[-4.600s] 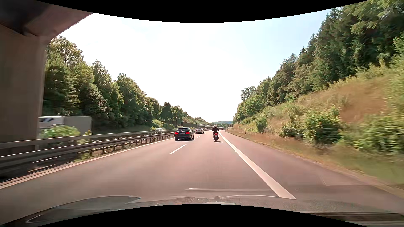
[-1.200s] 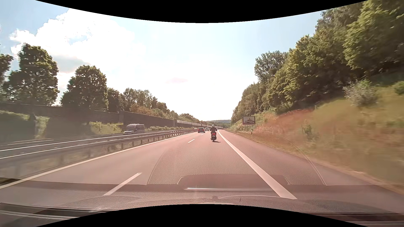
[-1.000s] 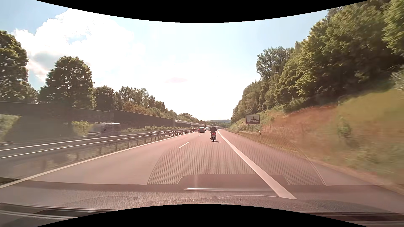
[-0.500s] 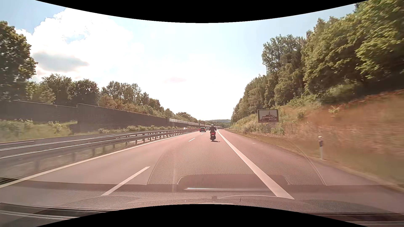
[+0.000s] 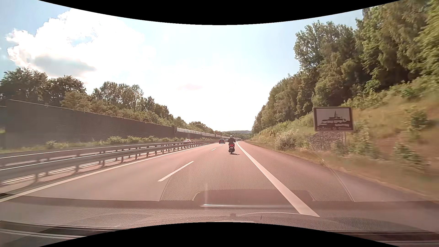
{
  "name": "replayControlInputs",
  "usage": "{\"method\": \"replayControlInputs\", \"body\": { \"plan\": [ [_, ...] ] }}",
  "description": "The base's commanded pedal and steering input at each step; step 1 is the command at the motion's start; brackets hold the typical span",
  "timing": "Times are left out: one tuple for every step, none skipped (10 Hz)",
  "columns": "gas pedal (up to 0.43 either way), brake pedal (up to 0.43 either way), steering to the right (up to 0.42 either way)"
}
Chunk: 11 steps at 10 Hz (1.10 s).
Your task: Follow the waypoints while adhering to traffic rules and regulations
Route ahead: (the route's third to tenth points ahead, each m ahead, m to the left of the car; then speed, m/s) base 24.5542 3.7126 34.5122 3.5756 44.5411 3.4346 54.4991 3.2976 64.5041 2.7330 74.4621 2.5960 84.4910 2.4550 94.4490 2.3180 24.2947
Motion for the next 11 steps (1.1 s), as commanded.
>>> {"method": "replayControlInputs", "body": {
  "plan": [
    [0.209,0.012,0.0],
    [0.209,0.012,0.0],
    [0.209,0.012,0.0],
    [0.209,0.012,0.0],
    [0.209,0.012,0.0],
    [0.22,0.012,0.001],
    [0.22,0.012,0.001],
    [0.22,0.012,0.001],
    [0.22,0.012,0.002],
    [0.22,0.012,0.001],
    [0.209,0.012,0.002]
  ]
}}
